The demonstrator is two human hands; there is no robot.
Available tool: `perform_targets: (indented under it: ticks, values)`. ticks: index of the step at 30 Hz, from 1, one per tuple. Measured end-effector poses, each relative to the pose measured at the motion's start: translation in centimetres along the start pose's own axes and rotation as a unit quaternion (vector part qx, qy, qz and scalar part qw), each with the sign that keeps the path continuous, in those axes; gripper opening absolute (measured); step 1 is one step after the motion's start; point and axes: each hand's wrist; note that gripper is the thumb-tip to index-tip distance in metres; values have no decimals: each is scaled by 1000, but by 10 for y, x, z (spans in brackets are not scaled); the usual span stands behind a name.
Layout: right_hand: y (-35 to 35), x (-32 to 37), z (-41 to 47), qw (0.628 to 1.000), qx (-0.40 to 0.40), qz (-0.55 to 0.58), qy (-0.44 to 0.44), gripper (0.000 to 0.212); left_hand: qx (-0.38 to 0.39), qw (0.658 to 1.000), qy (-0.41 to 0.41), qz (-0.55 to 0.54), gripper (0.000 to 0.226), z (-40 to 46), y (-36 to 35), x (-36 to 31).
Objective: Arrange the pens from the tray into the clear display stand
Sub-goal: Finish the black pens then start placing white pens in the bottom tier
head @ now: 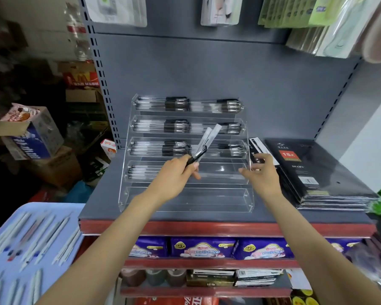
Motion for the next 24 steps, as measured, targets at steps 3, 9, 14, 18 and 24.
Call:
perform_targets:
  ticks: [3,9,14,18,24]
  values:
    - [6,5,10,991,52,40,-114,61,-2,1000,7,0,20,2,-3,-2]
    - [8,22,36,967,177,-19,-184,73,-3,999,23,26,19,14,-5,-6]
    - [3,12,39,973,163,-81,-139,51,6,999,37,37,20,19,-11,-2]
    - [-4,1,35,976,119,-177,-39,32,3,999,44,24,17,18,-13,1]
    - [-6,-2,36,979,129,-147,-62,45,2,999,46,-4,19,16,-14,2]
Point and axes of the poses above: each hand's wrist, its own z-axis towards the middle knuckle, its own y-axis out of the back of the hand, x = y × z, and after that the axes turned 13 degrees about y, right-handed
